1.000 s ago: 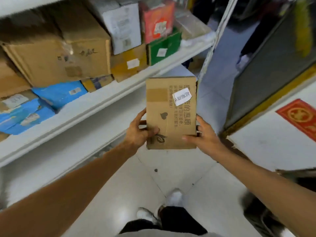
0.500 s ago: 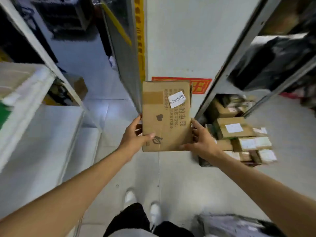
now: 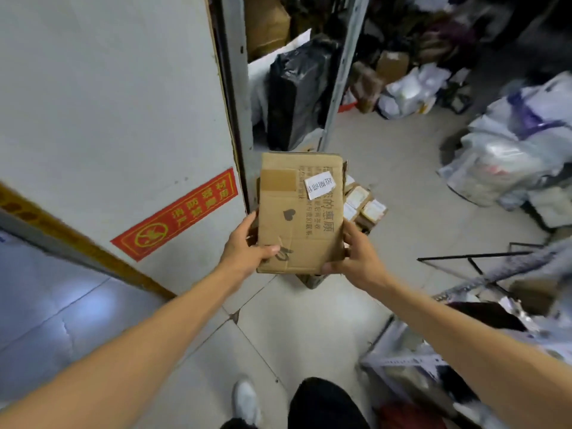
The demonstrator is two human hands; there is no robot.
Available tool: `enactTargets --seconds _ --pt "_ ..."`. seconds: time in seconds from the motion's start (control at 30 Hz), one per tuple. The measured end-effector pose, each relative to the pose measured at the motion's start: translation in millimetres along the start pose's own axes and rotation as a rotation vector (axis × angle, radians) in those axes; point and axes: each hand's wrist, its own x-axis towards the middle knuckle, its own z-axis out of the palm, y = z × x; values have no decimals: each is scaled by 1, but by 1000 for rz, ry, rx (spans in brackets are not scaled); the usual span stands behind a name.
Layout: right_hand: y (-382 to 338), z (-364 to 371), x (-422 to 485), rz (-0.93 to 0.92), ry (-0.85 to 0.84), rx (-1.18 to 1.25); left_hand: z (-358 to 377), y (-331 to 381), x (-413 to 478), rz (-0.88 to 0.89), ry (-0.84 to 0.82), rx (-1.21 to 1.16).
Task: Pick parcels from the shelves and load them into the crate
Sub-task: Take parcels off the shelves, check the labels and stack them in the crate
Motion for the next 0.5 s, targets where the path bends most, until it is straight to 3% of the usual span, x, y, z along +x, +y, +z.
enactTargets --seconds 0.5 --pt "31 -129 130 100 294 167 129 69 218 -16 -308 206"
